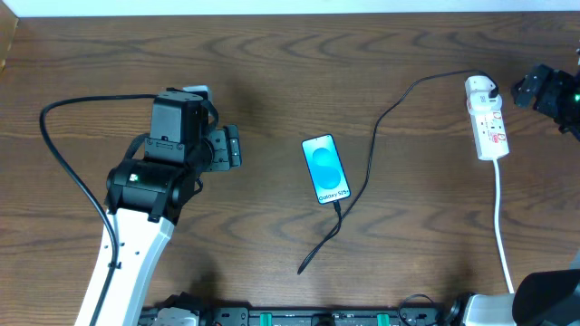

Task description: Plug charger to phone and switch on socket

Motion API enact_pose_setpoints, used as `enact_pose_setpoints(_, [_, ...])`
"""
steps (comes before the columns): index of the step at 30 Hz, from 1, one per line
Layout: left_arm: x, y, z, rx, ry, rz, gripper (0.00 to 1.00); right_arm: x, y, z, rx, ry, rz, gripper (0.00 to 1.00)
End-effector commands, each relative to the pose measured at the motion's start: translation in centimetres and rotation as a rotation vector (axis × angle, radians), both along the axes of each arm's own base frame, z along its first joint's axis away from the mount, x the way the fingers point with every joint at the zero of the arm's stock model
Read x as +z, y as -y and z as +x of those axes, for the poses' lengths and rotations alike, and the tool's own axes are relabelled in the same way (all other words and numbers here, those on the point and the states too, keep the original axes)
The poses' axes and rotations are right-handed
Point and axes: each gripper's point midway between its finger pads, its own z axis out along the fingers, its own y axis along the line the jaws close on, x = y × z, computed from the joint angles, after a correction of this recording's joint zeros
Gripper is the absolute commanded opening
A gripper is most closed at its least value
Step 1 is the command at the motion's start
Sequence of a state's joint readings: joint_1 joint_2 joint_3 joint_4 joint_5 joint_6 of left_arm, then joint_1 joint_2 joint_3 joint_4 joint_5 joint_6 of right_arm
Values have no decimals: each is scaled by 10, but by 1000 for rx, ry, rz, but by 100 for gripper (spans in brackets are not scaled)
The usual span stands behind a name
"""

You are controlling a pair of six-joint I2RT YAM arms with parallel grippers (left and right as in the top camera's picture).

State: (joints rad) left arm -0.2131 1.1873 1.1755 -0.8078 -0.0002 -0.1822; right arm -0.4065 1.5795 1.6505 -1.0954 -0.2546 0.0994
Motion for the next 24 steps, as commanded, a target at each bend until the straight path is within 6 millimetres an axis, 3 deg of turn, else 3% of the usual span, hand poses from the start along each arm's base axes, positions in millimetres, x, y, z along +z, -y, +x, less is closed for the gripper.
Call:
enact_pose_setpoints(1, [1, -2, 1, 0, 3, 15, 85, 5, 0, 0, -10, 14, 9, 99])
enact_pose_setpoints(11, [1, -2, 0, 0, 1, 16, 84, 5, 0, 0, -10, 14, 9, 99])
enact_pose_setpoints(17, [-9, -10, -17, 13, -72, 31, 84, 5, 0, 0, -10, 14, 9, 99])
enact_pose_setpoints(24, [-23, -20, -22, 45, -48, 25, 85, 5, 0, 0, -10, 14, 9, 99])
